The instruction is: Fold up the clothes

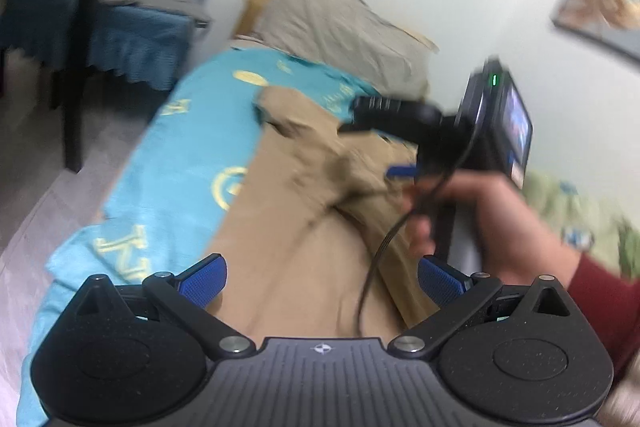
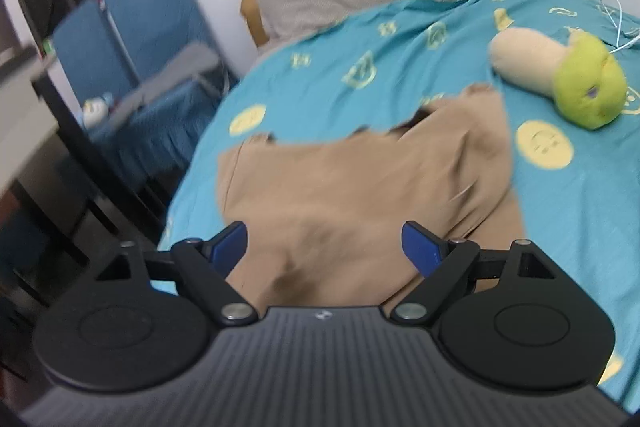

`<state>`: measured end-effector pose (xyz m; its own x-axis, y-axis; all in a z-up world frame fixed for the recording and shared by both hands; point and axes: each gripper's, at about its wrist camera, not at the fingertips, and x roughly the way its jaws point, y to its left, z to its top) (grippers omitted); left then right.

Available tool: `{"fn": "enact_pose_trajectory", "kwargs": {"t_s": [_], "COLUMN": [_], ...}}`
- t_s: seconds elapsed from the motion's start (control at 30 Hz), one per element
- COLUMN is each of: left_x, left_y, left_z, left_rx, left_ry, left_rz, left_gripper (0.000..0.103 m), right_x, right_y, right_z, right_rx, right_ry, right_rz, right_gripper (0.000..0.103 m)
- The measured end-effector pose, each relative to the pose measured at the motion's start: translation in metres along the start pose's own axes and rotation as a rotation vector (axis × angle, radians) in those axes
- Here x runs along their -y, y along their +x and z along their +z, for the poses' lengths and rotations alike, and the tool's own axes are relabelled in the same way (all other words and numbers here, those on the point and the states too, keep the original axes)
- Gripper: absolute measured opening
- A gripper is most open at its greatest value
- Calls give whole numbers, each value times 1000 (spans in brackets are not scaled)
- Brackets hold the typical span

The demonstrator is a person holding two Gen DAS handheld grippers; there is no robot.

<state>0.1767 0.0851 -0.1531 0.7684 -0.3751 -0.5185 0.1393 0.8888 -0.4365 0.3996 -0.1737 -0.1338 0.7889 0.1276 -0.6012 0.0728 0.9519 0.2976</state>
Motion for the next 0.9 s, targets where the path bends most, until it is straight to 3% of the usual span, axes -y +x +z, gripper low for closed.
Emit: {"fn": "enact_pose_trajectory", "kwargs": {"t_s": [0.07, 0.13, 0.17, 0.2, 0.37, 0.47, 0.67, 0.73, 0.8, 0.83, 0.9], "left_x": [-1, -1, -1, -2, -3, 0, 12, 16, 21, 24, 31], "left_y": [-4, -6, -5, -5, -7, -3, 10, 13, 12, 11, 4], "left_z": [3, 4, 3, 3, 5, 1, -9, -12, -15, -16, -20], "left_rx": [31, 48, 46, 43, 45, 27, -18, -33, -37, -38, -36], "left_ry": [9, 24, 24, 21, 21, 45, 131, 150, 173, 186, 227], "left_rz": [27, 38, 37, 36, 31, 32, 68, 86, 101, 107, 111], "left_gripper": [103, 103, 103, 103, 103, 103, 103, 103, 103, 103, 103], "right_x": [-18, -22, -20, -19, 15, 46, 75, 72, 66, 62, 54], "right_y": [10, 16, 18, 20, -12, -12, -24, -47, -80, -99, -139], "right_z": [-8, -10, -10, -10, -13, -24, -32, -28, -28, -30, -34], "right_rx": [10, 13, 13, 12, 107, 67, -14, -35, -27, -10, 14], "right_ry": [-63, -87, -83, -78, 22, 115, 236, 215, 199, 192, 176], "right_rz": [-54, -119, -144, -170, -241, -249, -89, -46, -5, 9, 37], "right_gripper": [84, 45, 13, 7, 7, 8, 14, 32, 83, 90, 90]}}
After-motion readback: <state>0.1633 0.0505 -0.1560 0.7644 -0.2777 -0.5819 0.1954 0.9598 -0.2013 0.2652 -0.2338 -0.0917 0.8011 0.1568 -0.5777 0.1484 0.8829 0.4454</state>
